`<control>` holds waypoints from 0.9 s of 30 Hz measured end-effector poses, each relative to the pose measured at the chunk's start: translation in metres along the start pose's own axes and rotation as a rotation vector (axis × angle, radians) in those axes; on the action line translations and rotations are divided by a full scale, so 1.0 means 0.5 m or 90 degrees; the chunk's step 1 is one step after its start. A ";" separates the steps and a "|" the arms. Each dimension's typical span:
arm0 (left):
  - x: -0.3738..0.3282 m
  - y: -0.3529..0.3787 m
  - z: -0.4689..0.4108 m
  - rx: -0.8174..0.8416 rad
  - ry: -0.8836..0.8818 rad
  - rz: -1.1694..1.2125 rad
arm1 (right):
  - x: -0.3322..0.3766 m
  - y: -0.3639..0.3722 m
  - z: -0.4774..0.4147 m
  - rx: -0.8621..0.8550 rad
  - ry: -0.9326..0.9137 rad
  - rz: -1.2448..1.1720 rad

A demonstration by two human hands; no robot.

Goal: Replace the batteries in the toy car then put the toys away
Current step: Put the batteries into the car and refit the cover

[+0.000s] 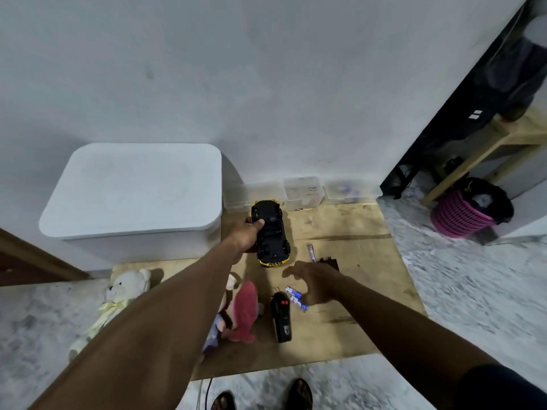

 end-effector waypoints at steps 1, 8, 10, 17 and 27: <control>-0.004 -0.004 0.005 0.000 0.005 -0.001 | 0.005 0.011 0.000 0.013 -0.001 0.017; -0.010 -0.023 0.023 -0.007 0.024 -0.011 | 0.017 0.041 -0.016 0.023 0.030 0.063; -0.004 -0.025 0.026 -0.003 0.019 -0.005 | 0.016 0.047 -0.022 0.015 0.045 0.044; 0.005 -0.024 0.022 0.019 0.004 0.017 | -0.004 0.056 -0.030 -0.002 0.057 -0.032; -0.022 -0.004 0.022 0.048 0.035 0.009 | -0.056 -0.124 0.002 -0.294 0.139 -0.375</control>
Point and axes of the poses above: each hand's wrist, its own z-axis away from the middle knuckle, its own y-axis out of the palm, x = y × z, the point moved 5 cm from there along -z, towards the middle knuckle, and after that the axes turned 4 degrees about z, right-handed, at the moved point
